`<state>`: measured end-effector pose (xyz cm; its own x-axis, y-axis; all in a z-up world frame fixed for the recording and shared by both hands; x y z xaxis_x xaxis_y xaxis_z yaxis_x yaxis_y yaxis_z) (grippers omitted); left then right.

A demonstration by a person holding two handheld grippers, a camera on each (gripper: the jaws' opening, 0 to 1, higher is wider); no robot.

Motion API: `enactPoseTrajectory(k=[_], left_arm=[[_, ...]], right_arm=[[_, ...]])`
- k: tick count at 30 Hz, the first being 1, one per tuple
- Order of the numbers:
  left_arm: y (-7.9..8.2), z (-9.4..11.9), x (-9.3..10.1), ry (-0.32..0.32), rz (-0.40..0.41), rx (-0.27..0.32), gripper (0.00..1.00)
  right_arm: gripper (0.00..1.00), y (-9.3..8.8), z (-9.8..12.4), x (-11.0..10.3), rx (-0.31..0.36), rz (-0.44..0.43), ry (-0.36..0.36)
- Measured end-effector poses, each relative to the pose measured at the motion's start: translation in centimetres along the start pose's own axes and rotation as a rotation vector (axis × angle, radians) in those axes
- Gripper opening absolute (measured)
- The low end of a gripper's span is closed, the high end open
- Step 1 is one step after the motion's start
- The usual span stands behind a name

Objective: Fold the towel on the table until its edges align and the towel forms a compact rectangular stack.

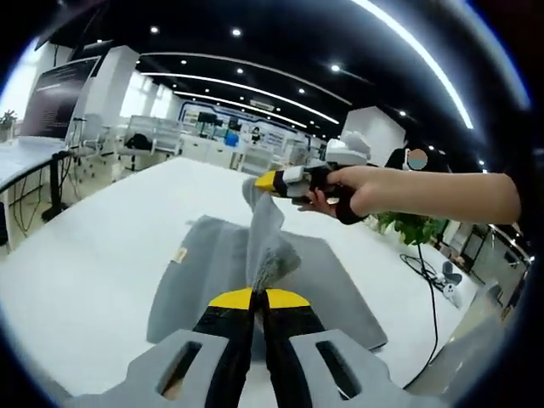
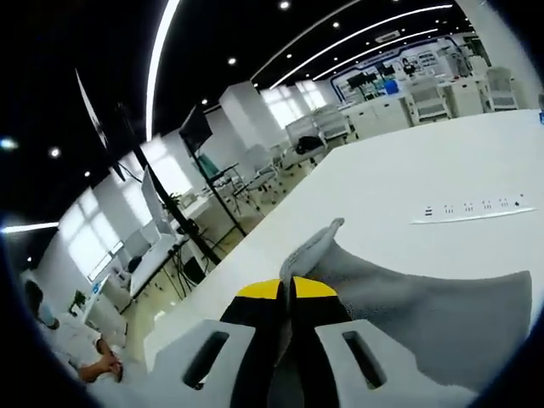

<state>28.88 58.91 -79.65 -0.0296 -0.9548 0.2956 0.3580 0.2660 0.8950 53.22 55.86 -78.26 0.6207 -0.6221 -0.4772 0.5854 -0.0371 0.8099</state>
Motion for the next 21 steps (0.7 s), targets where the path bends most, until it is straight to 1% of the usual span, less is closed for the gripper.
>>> enactPoseTrajectory(k=[2,3,4,5,6,7,9,11,12,13,14,16,18,21], left_arm=[[-0.6,-0.3,-0.8,0.003,0.011,-0.008,0.03],[-0.8,-0.4,-1.1,0.006,0.014,-0.011,0.03],[-0.7,-0.3,-0.8,0.009,0.017,-0.016,0.03],[-0.8,-0.3,-0.8,0.01,0.017,-0.021,0.03],[-1.0,-0.3,-1.1,0.014,0.018,-0.025,0.03],[-1.1,-0.3,-1.4,0.017,0.025,-0.028,0.03],[-1.9,-0.5,-2.4,0.022,0.041,-0.031,0.03],[-2.0,-0.6,-2.6,0.026,0.054,-0.04,0.03],[-2.1,-0.6,-2.5,0.025,0.048,-0.05,0.03],[-2.3,-0.6,-2.6,0.03,0.034,-0.061,0.03],[-2.5,-0.6,-2.9,0.03,0.038,-0.062,0.03],[-2.7,-0.7,-3.2,0.031,0.063,-0.057,0.03],[-2.8,-0.9,-3.6,0.038,0.072,-0.058,0.04],[-3.2,-1.0,-4.0,0.051,0.092,-0.062,0.04]], right_arm=[[0.01,-0.5,-0.8,0.0,-0.012,0.006,-0.007],[0.01,-0.8,-1.1,0.1,-0.025,0.03,-0.016],[0.01,-1.1,-1.3,0.2,-0.049,0.095,-0.027],[0.01,-1.4,-1.7,-0.2,-0.068,0.155,-0.026],[0.01,-1.6,-2.0,-0.5,-0.069,0.161,-0.025],[0.01,-1.8,-2.4,-0.8,-0.066,0.142,-0.025],[0.01,-2.0,-3.0,-0.8,-0.07,0.149,-0.034],[0.01,-2.4,-3.6,-0.8,-0.097,0.191,-0.036],[0.01,-2.8,-4.0,-0.8,-0.114,0.209,-0.03],[0.01,-3.0,-4.2,-0.7,-0.118,0.212,-0.032],[0.01,-3.2,-4.5,-0.4,-0.122,0.211,-0.036],[0.01,-3.6,-4.9,0.0,-0.13,0.203,-0.048],[0.02,-4.2,-5.4,0.4,-0.145,0.2,-0.057],[0.02,-5.0,-6.1,0.4,-0.163,0.214,-0.053]])
Point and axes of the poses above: the point that each gripper's makers call its tool centre point, and the gripper's own axes: z roughly backward along the fingers, x roughly to its right, y roughly out of its top, the point moved 3 cm from there along z, roughly backward along the fingers, and after that the axes turned 1 degree about y, right-handed, at the moved point
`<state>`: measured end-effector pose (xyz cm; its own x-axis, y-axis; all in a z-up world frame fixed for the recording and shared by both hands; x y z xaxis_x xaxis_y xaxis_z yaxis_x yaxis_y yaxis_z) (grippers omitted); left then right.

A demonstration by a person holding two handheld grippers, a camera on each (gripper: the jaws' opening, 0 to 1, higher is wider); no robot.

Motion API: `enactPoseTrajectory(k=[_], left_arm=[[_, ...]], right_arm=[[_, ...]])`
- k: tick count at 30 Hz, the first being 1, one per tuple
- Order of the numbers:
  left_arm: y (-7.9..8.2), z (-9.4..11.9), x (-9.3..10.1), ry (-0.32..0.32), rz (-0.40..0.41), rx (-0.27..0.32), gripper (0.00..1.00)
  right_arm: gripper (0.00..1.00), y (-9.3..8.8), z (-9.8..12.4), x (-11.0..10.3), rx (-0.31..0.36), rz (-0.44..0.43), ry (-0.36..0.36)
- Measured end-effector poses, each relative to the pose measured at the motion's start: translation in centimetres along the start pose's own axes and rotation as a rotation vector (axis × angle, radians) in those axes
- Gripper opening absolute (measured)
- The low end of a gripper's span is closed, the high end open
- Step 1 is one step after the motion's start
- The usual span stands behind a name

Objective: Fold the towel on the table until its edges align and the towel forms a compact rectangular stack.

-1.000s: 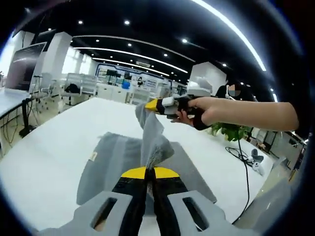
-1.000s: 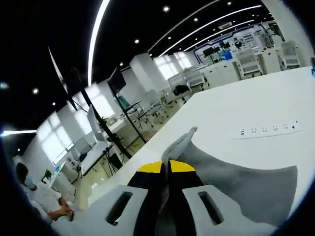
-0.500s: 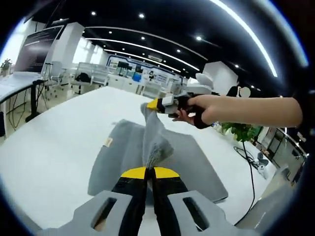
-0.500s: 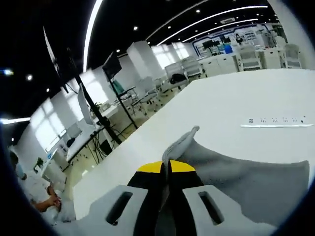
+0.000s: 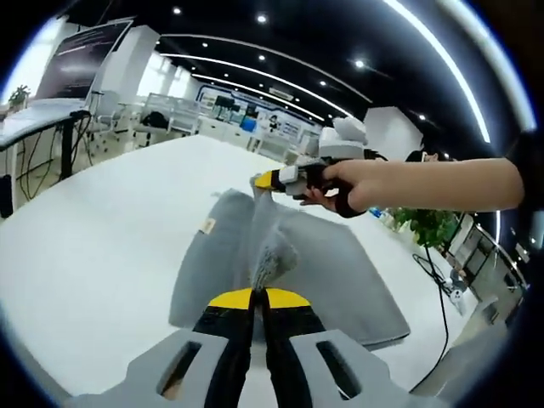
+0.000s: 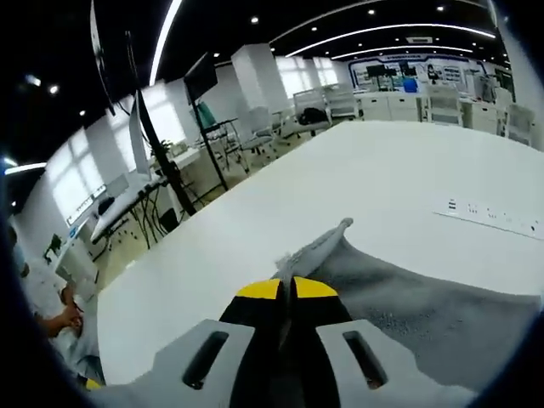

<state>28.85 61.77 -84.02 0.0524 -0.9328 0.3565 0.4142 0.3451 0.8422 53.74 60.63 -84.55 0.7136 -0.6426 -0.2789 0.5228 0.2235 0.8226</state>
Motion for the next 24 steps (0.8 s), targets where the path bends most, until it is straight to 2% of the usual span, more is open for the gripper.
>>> enactPoseTrajectory(k=[6,8,9,12,17,24], left_arm=[[-1.4,-0.5,-1.4,0.014,0.031,-0.017,0.04],[-1.4,-0.4,-1.3,0.016,0.039,-0.022,0.04],[-1.6,-0.4,-1.4,0.02,0.04,-0.03,0.05],[-2.3,-0.4,-1.8,0.048,-0.007,-0.078,0.09],[-2.5,-0.3,-2.7,0.078,0.033,-0.062,0.16],[-2.0,-0.8,-4.0,0.127,0.059,-0.045,0.17]], right_arm=[[0.02,-0.6,-1.3,-0.3,-0.018,-0.005,0.003],[0.03,-0.8,-1.8,-0.4,-0.022,-0.008,0.008],[0.04,-1.1,-2.1,-0.7,-0.03,-0.007,0.035],[0.09,-1.7,-2.5,-0.9,-0.05,0.005,0.056],[0.11,-1.5,-2.7,-0.9,-0.038,0.0,0.077],[0.15,-0.9,-2.3,-0.5,-0.021,0.017,0.092]])
Point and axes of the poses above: the point that each gripper's makers call its tool centre point, and the gripper's own axes: z roughly backward along the fingers, x roughly to its right, y roughly out of its top, the point moved 3 cm from there along z, roughly backward along the fingers, and after that the axes turned 1 degree about y, right-handed, at the moved point
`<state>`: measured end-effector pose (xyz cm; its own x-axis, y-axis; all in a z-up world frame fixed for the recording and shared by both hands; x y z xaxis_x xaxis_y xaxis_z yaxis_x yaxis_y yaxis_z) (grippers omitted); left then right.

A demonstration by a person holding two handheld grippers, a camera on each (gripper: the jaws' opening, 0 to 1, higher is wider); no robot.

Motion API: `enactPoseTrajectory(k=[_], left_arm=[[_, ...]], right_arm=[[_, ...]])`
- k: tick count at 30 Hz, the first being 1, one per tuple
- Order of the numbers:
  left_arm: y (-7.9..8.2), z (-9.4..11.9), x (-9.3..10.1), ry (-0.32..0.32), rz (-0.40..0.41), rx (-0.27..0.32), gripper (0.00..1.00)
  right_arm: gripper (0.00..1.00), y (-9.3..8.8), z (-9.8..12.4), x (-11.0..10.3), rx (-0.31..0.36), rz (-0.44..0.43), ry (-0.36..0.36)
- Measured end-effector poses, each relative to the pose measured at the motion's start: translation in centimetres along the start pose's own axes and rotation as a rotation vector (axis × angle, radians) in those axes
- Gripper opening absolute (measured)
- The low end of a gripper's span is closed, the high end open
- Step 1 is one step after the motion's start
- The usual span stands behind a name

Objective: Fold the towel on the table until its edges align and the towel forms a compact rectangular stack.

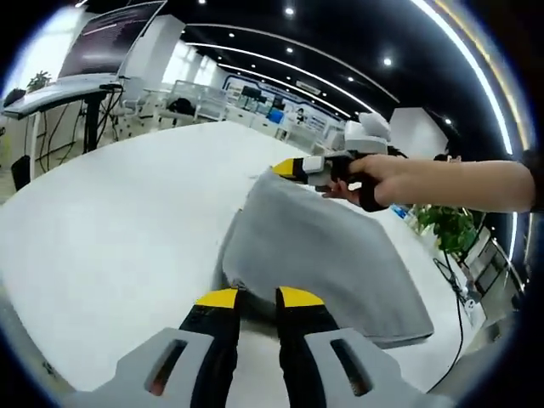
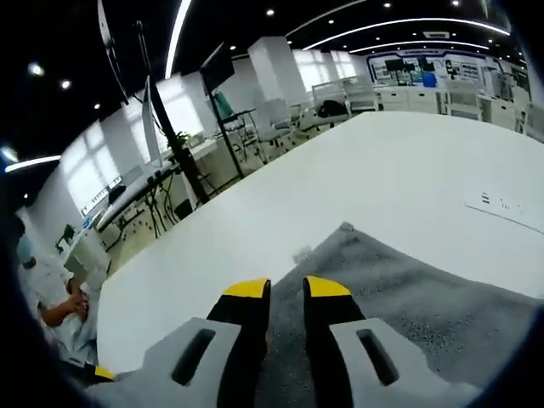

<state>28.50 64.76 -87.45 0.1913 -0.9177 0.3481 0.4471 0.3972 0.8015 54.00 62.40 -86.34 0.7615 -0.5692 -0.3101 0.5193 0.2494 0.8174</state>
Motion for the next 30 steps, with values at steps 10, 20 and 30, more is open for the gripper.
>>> enactPoseTrajectory(k=[10,20,30], left_arm=[[0.7,0.1,-2.5,0.111,-0.036,0.016,0.24],[0.1,-0.3,-3.5,0.125,-0.103,-0.037,0.26],[-0.4,-0.8,-3.3,0.144,-0.268,-0.1,0.25]], right_arm=[[0.31,-0.4,1.5,2.3,-0.015,0.047,-0.065],[0.32,-0.3,3.7,4.5,-0.023,0.075,-0.095],[0.34,-1.9,6.6,8.6,-0.07,0.102,-0.176]])
Point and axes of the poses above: the point that each gripper's makers call its tool centre point, and the gripper's own axes: z roughly backward along the fingers, x roughly to its right, y roughly out of its top, the point moved 3 cm from there along z, roughly backward along the fingers, and after that the axes turned 1 degree about y, right-handed, at the moved point
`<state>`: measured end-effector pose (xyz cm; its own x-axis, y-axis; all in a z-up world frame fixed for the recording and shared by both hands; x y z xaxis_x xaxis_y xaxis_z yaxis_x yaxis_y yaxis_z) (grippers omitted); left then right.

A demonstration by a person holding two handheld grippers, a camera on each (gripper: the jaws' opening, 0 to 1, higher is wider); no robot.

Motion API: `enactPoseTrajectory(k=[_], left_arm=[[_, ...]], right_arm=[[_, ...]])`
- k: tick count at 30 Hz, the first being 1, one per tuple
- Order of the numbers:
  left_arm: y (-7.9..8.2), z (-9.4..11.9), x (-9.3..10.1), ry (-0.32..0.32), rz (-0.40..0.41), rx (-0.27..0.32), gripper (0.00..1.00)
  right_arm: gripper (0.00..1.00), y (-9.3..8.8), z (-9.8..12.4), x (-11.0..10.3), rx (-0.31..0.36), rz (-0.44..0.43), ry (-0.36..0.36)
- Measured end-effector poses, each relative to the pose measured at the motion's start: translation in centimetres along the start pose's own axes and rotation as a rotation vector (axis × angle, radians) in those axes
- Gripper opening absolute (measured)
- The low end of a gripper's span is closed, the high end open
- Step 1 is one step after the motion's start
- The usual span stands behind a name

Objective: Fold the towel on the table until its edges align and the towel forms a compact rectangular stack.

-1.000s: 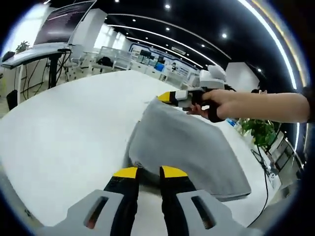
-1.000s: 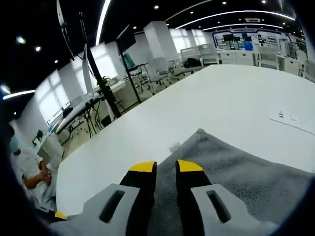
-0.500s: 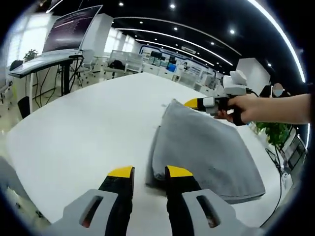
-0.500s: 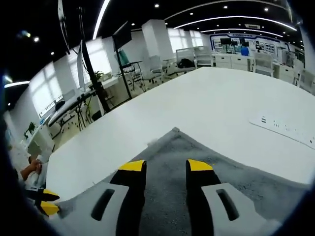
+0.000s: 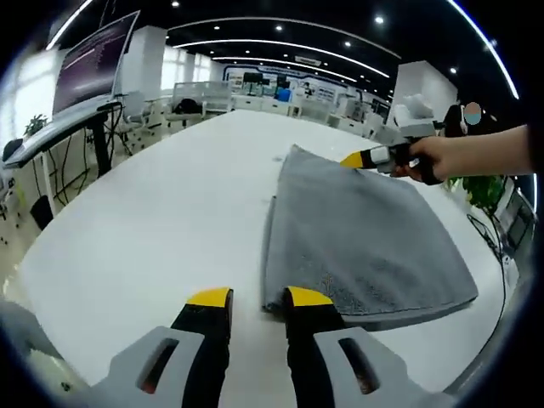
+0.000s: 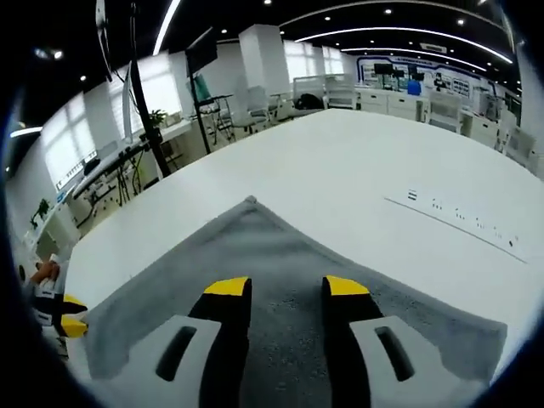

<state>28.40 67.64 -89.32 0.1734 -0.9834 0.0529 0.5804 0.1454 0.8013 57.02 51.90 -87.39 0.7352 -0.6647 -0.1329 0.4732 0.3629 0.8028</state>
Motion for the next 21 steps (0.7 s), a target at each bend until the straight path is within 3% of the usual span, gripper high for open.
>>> enactPoseTrajectory(k=[10,16,18,21], left_arm=[[0.0,-0.5,0.2,-0.03,-0.111,-0.032,0.22],[0.0,-0.7,0.9,-0.07,-0.156,-0.044,0.13],[0.0,-0.6,1.0,-0.07,-0.161,-0.044,0.13],[-0.2,-0.6,1.0,-0.064,-0.128,-0.028,0.13]], right_arm=[[0.35,-1.6,2.3,4.9,-0.019,-0.02,-0.091],[0.35,-2.6,3.8,7.3,-0.031,-0.017,-0.125],[0.35,-3.0,4.6,9.0,-0.032,0.036,-0.168],[0.35,-4.1,5.7,10.5,-0.037,-0.043,-0.194]])
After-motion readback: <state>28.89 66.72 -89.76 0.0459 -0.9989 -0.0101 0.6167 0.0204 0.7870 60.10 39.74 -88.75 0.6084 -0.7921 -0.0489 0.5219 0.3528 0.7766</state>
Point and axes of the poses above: the point that each gripper's makers call its tool centre point, and the gripper's own axes: z roughly backward along the fingers, x roughly to its right, y roughly out of its top, the point moved 3 cm from there along z, roughly backward along the fingers, and after that the axes turned 1 degree about y, right-handed, at the moved point
